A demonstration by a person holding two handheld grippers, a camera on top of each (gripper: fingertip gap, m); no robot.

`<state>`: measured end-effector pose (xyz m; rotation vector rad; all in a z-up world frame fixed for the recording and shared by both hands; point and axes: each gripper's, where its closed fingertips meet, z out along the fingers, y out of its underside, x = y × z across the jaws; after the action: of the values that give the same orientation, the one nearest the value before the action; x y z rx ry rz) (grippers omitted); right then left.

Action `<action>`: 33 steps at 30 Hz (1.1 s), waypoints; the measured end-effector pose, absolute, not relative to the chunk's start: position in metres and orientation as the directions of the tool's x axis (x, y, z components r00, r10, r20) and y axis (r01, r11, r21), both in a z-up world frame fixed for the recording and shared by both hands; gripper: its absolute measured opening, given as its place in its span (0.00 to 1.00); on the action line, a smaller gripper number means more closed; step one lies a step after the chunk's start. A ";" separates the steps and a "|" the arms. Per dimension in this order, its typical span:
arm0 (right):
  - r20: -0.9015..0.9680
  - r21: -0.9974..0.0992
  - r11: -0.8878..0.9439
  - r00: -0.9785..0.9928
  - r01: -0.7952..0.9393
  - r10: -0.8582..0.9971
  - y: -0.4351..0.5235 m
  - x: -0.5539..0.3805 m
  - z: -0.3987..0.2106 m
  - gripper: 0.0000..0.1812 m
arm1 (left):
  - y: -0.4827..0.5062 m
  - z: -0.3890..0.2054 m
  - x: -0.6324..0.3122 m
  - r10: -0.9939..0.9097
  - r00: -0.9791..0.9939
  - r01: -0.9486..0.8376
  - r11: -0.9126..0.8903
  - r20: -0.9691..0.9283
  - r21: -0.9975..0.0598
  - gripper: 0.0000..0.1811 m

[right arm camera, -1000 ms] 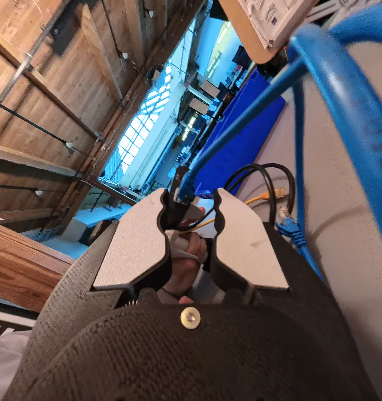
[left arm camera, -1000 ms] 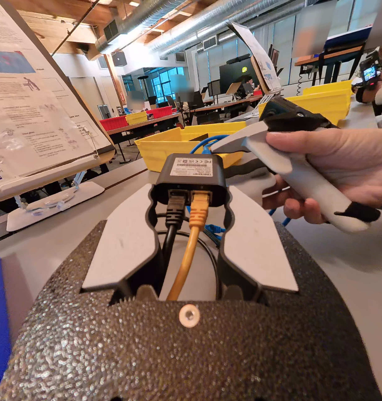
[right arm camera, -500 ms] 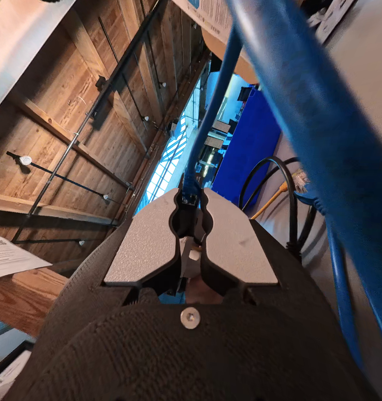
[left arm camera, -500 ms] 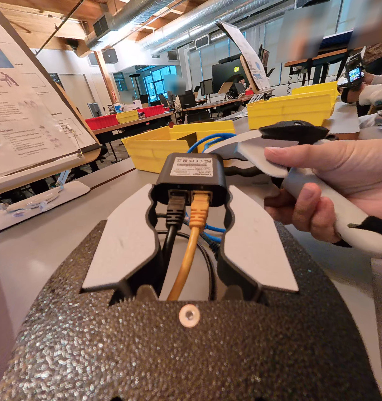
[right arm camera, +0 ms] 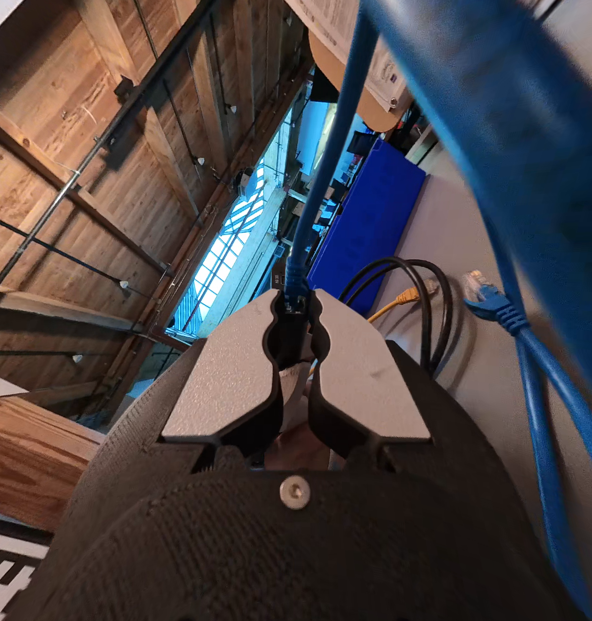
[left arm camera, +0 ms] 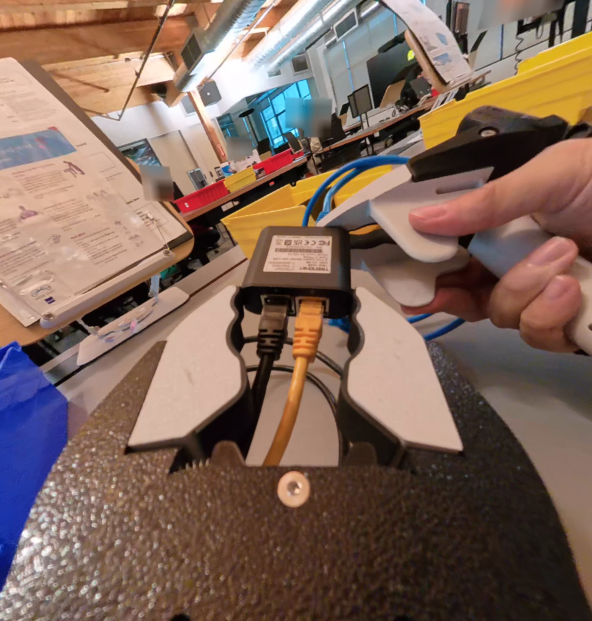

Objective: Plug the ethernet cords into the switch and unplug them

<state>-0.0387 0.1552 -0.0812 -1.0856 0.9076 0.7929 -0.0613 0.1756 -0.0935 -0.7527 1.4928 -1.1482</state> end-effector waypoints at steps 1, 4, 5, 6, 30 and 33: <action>-0.906 -0.375 0.282 0.414 -0.883 0.090 0.154 -0.038 -0.082 0.08 | 0.175 -0.094 -0.061 -0.901 -0.232 0.113 0.350 -0.367 -0.930 0.33; -0.920 -0.328 0.288 0.373 -0.900 0.118 0.151 -0.040 -0.080 0.08 | 0.172 -0.089 -0.065 -0.890 -0.214 0.146 0.378 -0.402 -0.914 0.33; -0.919 -0.339 0.303 0.383 -0.891 0.098 0.149 -0.040 -0.081 0.08 | 0.171 -0.090 -0.065 -0.886 -0.216 0.138 0.388 -0.410 -0.911 0.33; -0.916 -0.346 0.311 0.391 -0.885 0.094 0.149 -0.040 -0.080 0.08 | 0.170 -0.090 -0.065 -0.884 -0.211 0.142 0.394 -0.417 -0.908 0.33; -0.894 -0.392 0.265 0.433 -0.881 0.114 0.154 -0.046 -0.090 0.06 | 0.179 -0.098 -0.064 -0.885 -0.308 0.101 0.334 -0.349 -0.937 0.32; -0.888 -0.409 0.296 0.452 -0.863 0.090 0.154 -0.042 -0.091 0.05 | 0.180 -0.100 -0.061 -0.858 -0.230 0.097 0.449 -0.459 -0.888 0.32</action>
<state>-0.0420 0.1542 -0.0909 -1.0825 0.8857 0.7589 -0.0614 0.1802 -0.1000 -0.6918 1.5439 -1.0341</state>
